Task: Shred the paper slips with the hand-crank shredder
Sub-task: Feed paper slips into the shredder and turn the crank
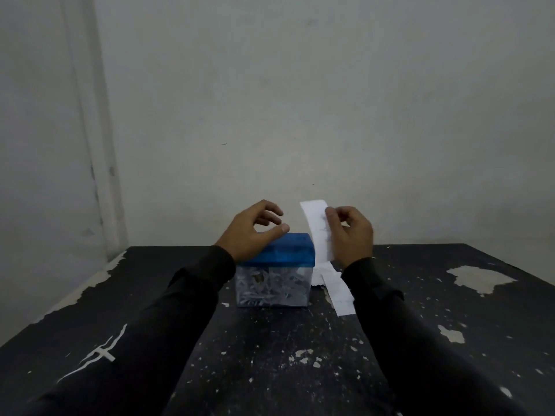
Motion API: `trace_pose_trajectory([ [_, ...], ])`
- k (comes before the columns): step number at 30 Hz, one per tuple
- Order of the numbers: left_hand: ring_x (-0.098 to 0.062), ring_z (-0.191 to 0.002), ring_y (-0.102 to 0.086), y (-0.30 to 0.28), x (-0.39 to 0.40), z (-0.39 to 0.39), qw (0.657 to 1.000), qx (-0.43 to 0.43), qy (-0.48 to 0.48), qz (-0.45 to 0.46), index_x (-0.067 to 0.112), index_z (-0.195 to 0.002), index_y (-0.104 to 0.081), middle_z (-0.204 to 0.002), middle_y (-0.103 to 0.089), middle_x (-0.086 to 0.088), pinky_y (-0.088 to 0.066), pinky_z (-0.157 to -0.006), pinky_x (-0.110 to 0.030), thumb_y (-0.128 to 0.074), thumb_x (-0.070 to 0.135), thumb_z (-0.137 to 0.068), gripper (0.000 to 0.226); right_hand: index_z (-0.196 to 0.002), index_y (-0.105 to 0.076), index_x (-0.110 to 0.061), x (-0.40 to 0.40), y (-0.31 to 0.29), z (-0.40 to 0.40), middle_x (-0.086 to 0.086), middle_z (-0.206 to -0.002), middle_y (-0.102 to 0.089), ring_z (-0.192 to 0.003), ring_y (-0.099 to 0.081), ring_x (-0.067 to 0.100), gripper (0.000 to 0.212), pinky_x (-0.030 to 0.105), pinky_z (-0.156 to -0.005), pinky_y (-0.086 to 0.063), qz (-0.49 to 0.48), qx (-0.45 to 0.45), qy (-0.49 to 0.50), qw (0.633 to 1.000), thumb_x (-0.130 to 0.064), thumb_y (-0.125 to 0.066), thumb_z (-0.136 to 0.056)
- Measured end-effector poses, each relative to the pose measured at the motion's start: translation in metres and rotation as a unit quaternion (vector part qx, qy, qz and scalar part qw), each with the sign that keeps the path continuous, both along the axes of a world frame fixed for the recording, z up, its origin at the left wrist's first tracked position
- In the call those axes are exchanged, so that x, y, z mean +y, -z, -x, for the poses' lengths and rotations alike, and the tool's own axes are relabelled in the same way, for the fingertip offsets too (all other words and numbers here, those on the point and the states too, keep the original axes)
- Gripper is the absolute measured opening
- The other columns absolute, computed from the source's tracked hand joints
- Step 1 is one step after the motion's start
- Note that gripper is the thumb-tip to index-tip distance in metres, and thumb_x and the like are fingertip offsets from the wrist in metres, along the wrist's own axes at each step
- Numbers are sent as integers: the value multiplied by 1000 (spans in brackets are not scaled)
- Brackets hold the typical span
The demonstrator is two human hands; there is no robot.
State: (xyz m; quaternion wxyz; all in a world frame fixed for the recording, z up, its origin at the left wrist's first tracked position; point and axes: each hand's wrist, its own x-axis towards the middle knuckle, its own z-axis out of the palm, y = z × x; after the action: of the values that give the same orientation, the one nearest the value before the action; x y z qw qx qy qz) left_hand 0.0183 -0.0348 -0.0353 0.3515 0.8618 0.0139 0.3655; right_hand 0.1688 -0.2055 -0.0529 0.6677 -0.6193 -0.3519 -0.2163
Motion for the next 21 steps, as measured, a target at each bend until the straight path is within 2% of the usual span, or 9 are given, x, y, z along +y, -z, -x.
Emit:
trace_pose_trajectory([
  [2, -15, -97, -70, -7, -8, 1, 999, -6, 28, 36, 31, -114, -62, -101, -73, 2, -60, -86, -32, -76, 35, -90, 28, -94, -65, -12, 15, -8, 10, -10, -88, -63, -78, -60, -2, 13, 9, -65, -48, 28, 1, -41, 999, -23, -63, -100],
  [5, -18, -91, -70, -9, -7, -2, 999, -20, 19, 20, 24, -118, -65, -97, -71, -1, -57, -73, -24, -74, 21, -93, 27, -104, -68, -8, 31, -18, 20, -4, -96, -67, -85, -65, 2, 10, 19, -74, -57, 46, -4, -128, 991, -15, -63, -99],
  [8, -15, -91, -71, -6, 5, -5, 998, -46, -26, 14, 14, -107, -71, -97, -71, 1, -56, -74, -21, -72, 7, -92, 17, -118, -67, -8, 36, -23, 19, 3, -104, -68, -82, -66, 10, 20, 26, -73, -58, 90, -32, -166, 981, -16, -62, -100],
  [10, -12, -88, -70, -4, 16, -3, 996, -63, -58, 36, 16, -103, -72, -98, -71, -1, -57, -76, -20, -73, 4, -91, 17, -124, -64, -13, 31, -21, 12, -2, -101, -67, -78, -61, 10, 25, 26, -70, -55, 117, -66, -120, 984, -22, -62, -100],
  [12, -8, -83, -67, -3, 26, 1, 993, -70, -76, 52, 17, -104, -71, -99, -70, -4, -55, -74, -16, -73, 3, -91, 20, -123, -63, -17, 23, -13, 1, -7, -101, -63, -88, -55, 10, 30, 30, -77, -51, 139, -116, -20, 983, -31, -64, -97],
  [14, -10, -86, -68, 0, 36, 3, 992, -67, -83, 62, 16, -106, -71, -101, -69, -5, -54, -74, -14, -73, 3, -91, 20, -125, -62, -16, 15, -3, -7, -2, -117, -61, -108, -50, 16, 53, 41, -91, -49, 188, -151, 64, 968, -55, -62, -89],
  [16, -15, -89, -69, 2, 42, 4, 992, -65, -86, 66, 15, -106, -71, -102, -70, -3, -56, -75, -16, -74, 4, -90, 20, -137, -55, -14, 11, 7, -11, 3, -140, -52, -128, -43, 22, 85, 44, -106, -42, 264, -146, 81, 950, -77, -56, -79],
  [18, -16, -90, -68, 1, 44, 4, 992, -69, -84, 65, 15, -106, -70, -101, -69, 0, -56, -76, -16, -74, 3, -90, 20, -150, -41, -12, 9, 15, -11, 4, -157, -37, -143, -32, 23, 105, 45, -117, -32, 325, -120, 51, 937, -85, -56, -76],
  [21, -15, -90, -68, -6, 48, 4, 992, -71, -83, 57, 14, -106, -69, -100, -69, -2, -56, -77, -17, -73, 3, -91, 19, -158, -25, -13, 11, 23, -12, 5, -165, -23, -151, -23, 23, 120, 44, -123, -25, 351, -100, 22, 931, -90, -54, -70],
])
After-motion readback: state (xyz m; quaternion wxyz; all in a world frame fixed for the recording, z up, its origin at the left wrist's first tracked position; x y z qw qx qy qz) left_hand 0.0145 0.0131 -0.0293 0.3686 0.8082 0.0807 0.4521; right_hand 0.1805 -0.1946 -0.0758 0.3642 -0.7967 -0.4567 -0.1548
